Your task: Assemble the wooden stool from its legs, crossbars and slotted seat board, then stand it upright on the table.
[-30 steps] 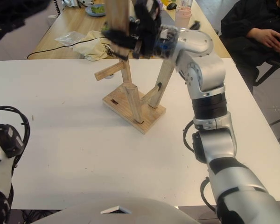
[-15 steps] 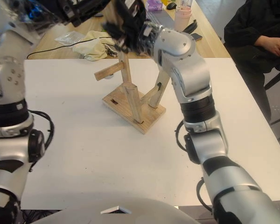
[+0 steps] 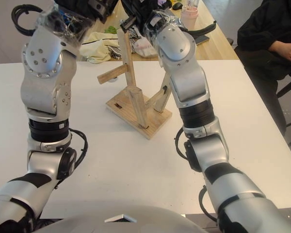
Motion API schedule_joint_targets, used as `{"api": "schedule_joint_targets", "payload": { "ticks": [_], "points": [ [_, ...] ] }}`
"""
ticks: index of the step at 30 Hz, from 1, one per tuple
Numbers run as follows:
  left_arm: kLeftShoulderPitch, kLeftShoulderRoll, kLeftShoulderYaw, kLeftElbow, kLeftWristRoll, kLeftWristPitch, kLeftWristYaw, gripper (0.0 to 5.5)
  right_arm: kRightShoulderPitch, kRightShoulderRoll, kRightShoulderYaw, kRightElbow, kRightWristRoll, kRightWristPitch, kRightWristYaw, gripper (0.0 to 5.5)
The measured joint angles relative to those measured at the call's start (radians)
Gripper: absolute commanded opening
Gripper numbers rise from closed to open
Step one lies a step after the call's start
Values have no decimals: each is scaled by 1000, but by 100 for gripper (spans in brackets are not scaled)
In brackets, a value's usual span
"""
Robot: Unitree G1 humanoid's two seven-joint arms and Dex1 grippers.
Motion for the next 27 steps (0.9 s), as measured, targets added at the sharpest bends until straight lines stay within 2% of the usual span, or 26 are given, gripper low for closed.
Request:
{"api": "schedule_joint_targets", "payload": {
  "ticks": [5, 12, 19, 20, 24, 27],
  "points": [
    [-41, 77, 41, 48, -63, -29, -133, 332, 23, -3, 31, -10, 3, 1, 96, 100],
    [-55, 60, 103, 36, -266, 93, -192, 235, 41, -40, 31, -20, -12, -6, 137, 100],
    [-58, 73, 123, 43, -327, 125, -220, 223, 42, -43, 34, -11, -58, -42, 137, 100],
    [-62, 75, 126, 53, -338, 124, -228, 222, 42, -46, 35, -10, -67, -50, 137, 137],
    [-69, 102, 130, 109, -300, 95, -231, 201, 42, -101, 78, -11, -121, -108, 162, 195],
    [-69, 106, 128, 135, -256, 23, -222, 201, 42, -118, 102, -12, -156, -120, 182, 257]
  ]
}}
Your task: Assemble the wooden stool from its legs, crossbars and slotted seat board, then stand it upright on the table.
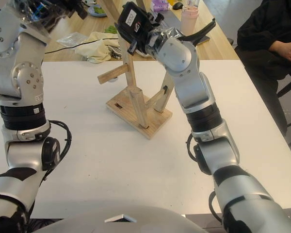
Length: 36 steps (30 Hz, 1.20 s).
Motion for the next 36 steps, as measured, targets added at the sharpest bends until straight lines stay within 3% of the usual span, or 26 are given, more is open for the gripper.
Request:
{"api": "schedule_joint_targets", "payload": {
  "ticks": [4, 7, 11, 14, 22, 29, 36],
  "points": [
    [-19, 12, 62, 41, 19, -54, 40, 201, 0, 2, -4, -23, 16, 14, 23, 299],
    [-54, 104, 178, 61, -33, -31, 54, 201, 0, 10, -90, -88, 138, 119, 55, 299],
    [-38, 266, 344, 111, -103, 56, 46, 201, 38, 10, -261, -239, 432, 393, 123, 299],
    [129, 317, 422, 202, -131, 98, -6, 201, 152, 0, -335, -398, 677, 658, 179, 299],
    [436, 137, 419, 270, -226, 94, -98, 201, 289, -120, -295, -583, 804, 857, 180, 299],
    [519, -16, 337, 114, -299, 112, -77, 201, 358, -121, -224, -638, 815, 883, 110, 173],
    [577, -47, 292, 53, -330, 112, -101, 201, 360, -162, -176, -645, 761, 824, 101, 131]
  ]
}}
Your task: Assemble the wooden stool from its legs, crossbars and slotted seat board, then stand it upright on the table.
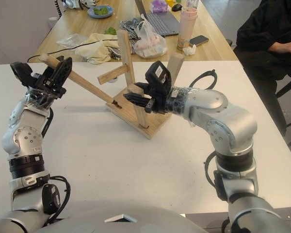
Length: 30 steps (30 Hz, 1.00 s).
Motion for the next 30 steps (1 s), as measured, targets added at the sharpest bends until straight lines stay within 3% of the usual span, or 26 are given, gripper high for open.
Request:
{"api": "schedule_joint_targets", "payload": {
  "ticks": [8, 12, 30],
  "points": [
    [52, -29, -110, 100, 120, -245, -115, 201, 10, -37, 29, 7, -14, -42, 11, 123],
    [55, 14, -122, 106, 155, -258, -110, 201, 13, -38, 30, 9, -14, -50, 11, 122],
    [23, 194, -187, -135, 163, 155, 36, 201, 45, -32, 29, -14, -11, -68, -25, 118]
  ]
}}
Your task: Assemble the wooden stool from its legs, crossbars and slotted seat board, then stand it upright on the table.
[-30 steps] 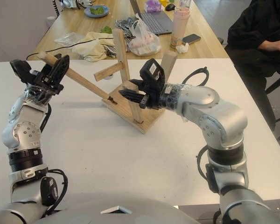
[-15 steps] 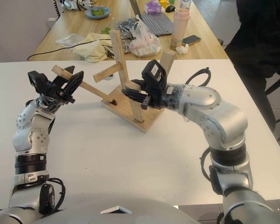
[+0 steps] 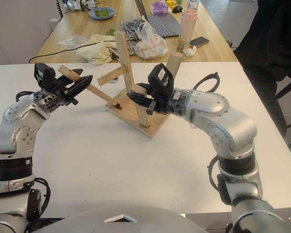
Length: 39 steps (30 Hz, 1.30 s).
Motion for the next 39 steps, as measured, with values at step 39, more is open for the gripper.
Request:
{"api": "schedule_joint_targets", "payload": {
  "ticks": [39],
  "points": [
    [-249, 119, -98, 36, -29, 429, 49, 201, 67, 46, 45, -68, 2, -11, -133, 112]
  ]
}}
